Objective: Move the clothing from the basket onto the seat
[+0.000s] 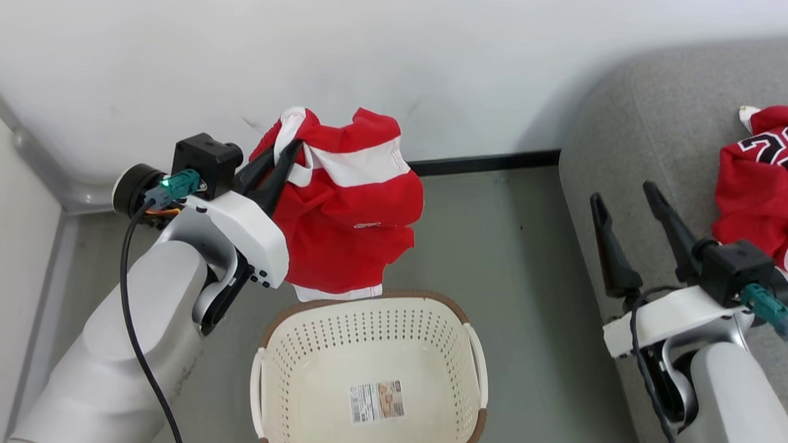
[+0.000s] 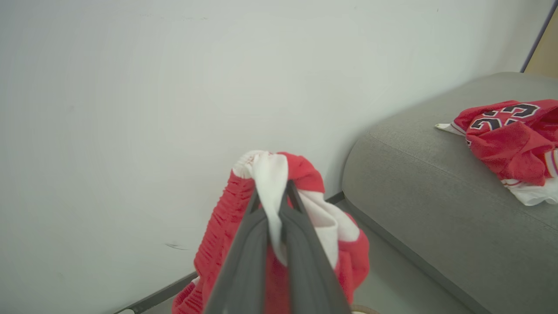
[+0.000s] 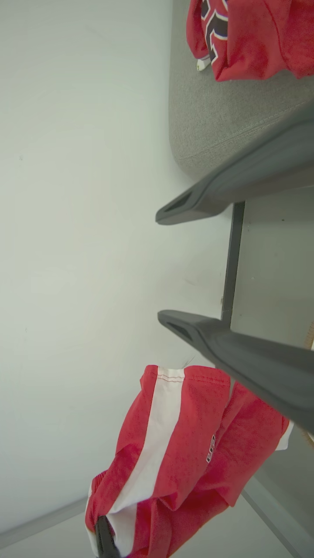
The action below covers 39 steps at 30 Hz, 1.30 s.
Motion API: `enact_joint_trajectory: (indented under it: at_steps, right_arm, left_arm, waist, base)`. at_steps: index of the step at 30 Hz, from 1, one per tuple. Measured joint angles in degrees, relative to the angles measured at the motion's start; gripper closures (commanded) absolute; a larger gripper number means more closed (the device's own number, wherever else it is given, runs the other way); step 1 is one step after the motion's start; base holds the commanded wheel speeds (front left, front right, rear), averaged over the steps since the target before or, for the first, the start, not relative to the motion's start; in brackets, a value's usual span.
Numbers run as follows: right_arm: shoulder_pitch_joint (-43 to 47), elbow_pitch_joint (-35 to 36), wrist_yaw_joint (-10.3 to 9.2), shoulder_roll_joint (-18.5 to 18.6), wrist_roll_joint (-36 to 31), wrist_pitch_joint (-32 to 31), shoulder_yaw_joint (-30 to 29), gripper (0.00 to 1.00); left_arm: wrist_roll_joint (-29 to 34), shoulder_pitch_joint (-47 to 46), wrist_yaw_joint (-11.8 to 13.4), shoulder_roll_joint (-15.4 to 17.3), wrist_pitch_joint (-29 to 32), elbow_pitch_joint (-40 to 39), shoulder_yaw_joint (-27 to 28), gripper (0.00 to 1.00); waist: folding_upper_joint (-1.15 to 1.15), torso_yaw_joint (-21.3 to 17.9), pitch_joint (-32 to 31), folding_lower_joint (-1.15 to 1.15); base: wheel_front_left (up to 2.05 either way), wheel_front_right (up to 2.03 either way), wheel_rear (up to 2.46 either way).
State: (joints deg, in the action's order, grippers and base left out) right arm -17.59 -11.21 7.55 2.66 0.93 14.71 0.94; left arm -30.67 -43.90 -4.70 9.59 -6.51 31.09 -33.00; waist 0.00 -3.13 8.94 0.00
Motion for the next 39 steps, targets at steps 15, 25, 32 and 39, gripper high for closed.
enact_joint_trajectory:
  at_steps: [15, 25, 32, 39]
  right_arm:
    - [4.89, -1.18, 0.00, -0.03, -0.08, 0.00, 0.83, 0.00]
    - [6.88, -2.34, 0.00, 0.01, -0.08, 0.00, 3.11, 0.00]
    - [6.85, -2.67, 0.00, 0.51, -0.07, -0.08, 6.41, 0.00]
    - [6.69, -3.10, 0.00, 0.79, 0.30, -0.57, 9.14, 0.00]
  left_arm:
    - [-3.07, 3.60, -0.08, 1.10, 3.78, -3.44, 0.45, 1.00]
    - [-3.83, 6.19, -0.44, 0.88, 6.53, -6.20, -0.90, 1.00]
    - [-4.65, 6.88, -0.51, -0.16, 8.04, -8.55, -1.89, 1.00]
    - [-5.08, 7.00, -0.51, -1.65, 10.02, -10.95, -3.35, 1.00]
  waist:
    - [0.00, 1.04, -6.97, 0.00]
    - [0.00, 1.45, -10.27, 0.00]
    - [0.00, 1.76, -11.65, 0.00]
    - [0.00, 2.07, -12.19, 0.00]
  base:
    - [0.00, 0.00, 0.00]
    - [0.00, 0.00, 0.00]
    - [0.00, 0.00, 0.00]
    - [0.00, 0.00, 0.00]
